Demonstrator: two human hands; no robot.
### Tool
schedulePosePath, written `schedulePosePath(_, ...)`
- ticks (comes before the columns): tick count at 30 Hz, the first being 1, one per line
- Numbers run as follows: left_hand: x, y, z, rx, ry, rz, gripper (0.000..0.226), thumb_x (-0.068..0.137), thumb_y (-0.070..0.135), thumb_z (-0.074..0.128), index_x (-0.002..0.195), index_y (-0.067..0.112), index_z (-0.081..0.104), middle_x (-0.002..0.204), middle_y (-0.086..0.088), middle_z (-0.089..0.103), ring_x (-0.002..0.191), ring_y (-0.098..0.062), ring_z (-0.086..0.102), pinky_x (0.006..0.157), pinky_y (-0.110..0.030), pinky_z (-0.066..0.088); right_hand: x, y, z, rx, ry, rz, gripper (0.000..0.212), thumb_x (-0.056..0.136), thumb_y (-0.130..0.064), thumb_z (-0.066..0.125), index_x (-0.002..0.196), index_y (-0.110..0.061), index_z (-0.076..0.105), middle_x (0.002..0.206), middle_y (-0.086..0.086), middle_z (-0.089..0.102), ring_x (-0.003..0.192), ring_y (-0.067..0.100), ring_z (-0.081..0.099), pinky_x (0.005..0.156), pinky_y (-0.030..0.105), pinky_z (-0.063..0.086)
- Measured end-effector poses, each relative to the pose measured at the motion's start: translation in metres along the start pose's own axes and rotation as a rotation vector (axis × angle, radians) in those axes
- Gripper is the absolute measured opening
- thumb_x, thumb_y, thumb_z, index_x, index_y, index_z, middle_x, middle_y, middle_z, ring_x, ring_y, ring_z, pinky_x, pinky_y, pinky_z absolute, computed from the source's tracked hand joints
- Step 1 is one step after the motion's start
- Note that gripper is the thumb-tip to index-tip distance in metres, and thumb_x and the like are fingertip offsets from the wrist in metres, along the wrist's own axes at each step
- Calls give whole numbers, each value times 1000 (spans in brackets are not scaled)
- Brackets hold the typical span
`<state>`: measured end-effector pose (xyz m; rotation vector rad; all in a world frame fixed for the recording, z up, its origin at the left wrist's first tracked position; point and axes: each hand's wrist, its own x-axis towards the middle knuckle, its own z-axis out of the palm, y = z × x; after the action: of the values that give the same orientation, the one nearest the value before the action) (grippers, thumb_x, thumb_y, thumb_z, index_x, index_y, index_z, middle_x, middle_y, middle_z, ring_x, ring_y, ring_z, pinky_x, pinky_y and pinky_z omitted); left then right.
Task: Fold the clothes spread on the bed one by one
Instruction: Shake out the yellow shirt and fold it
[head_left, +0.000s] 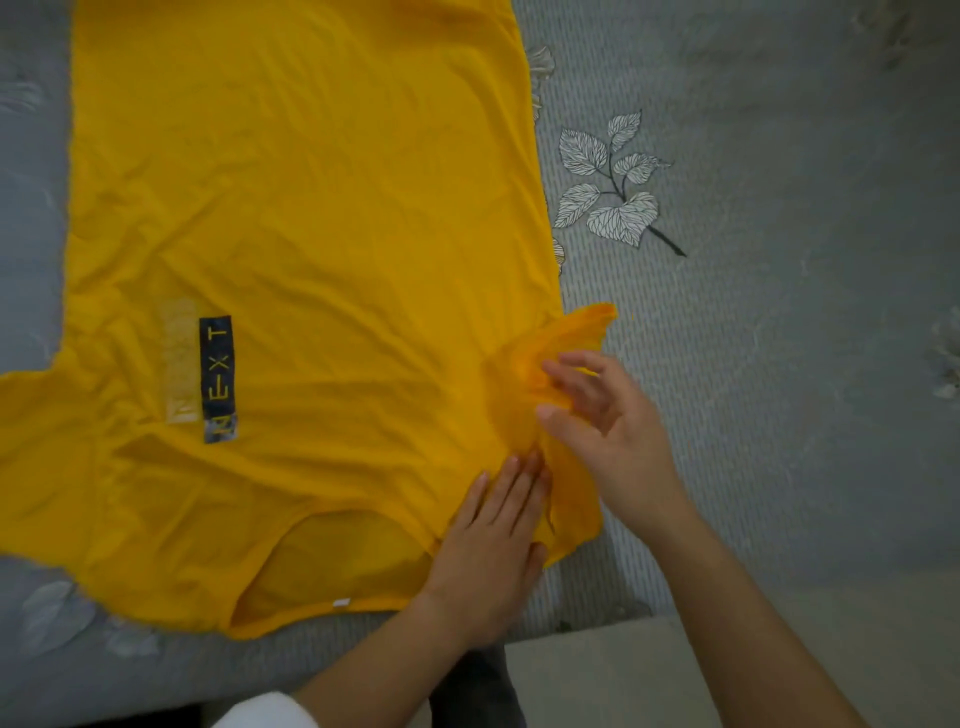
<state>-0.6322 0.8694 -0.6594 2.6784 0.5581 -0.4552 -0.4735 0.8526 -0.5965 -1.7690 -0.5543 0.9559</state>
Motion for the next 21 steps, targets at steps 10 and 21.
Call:
schedulePosePath(10,-31,-4,4,74,-49,170,56,82,41,44,136,30,52,149,5,41,139,-21,35,111,-48,27,25,43,21,-1127,-250,-150,54,103,-34,32,151,-34,10,161,-6,-3,146,14,-14,117,39,-6)
schedulePosePath(21,-110,-147,-44,-696,819,-967,53,80,7,58,132,10,50,148,-13,34,136,-28,24,111,-40,17,-2,18,164,-1183,-343,-349,64,93,-40,38,152,-22,20,160,1,7,148,23,1,118,43,3)
